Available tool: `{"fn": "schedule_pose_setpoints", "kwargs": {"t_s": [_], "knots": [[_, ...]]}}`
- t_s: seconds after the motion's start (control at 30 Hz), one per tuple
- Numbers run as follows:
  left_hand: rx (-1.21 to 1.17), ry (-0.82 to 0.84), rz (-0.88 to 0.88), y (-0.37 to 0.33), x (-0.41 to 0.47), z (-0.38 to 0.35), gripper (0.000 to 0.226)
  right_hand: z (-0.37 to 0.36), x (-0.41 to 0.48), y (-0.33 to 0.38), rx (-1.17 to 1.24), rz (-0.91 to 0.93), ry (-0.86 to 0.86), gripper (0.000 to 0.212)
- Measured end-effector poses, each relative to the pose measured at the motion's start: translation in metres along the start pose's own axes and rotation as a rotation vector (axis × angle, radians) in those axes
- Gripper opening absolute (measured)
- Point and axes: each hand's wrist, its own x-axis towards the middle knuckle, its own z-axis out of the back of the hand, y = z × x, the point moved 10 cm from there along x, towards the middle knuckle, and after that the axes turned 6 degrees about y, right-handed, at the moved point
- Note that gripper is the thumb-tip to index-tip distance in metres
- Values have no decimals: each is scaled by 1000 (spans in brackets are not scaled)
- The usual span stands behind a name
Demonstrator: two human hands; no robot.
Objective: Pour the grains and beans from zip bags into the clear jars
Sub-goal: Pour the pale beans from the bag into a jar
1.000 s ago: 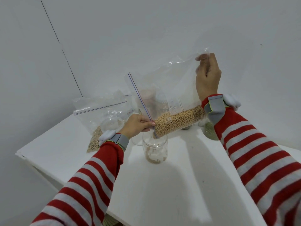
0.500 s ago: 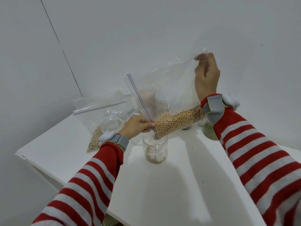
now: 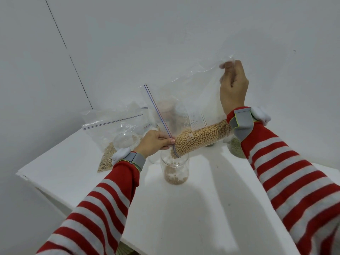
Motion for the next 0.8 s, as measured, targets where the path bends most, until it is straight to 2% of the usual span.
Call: {"fn": "schedule_pose_setpoints", "kwargs": {"t_s": [0.37, 0.53, 0.8], "knots": [[-16, -2, 2, 0, 3, 1, 12, 1, 1, 2, 12, -2, -3, 21], [-19, -18, 12, 1, 3, 3, 22, 2, 2, 3, 12, -3, -9, 22], [-21, -9, 10, 1, 2, 1, 19, 2, 1, 3, 14, -7, -4, 22]]}}
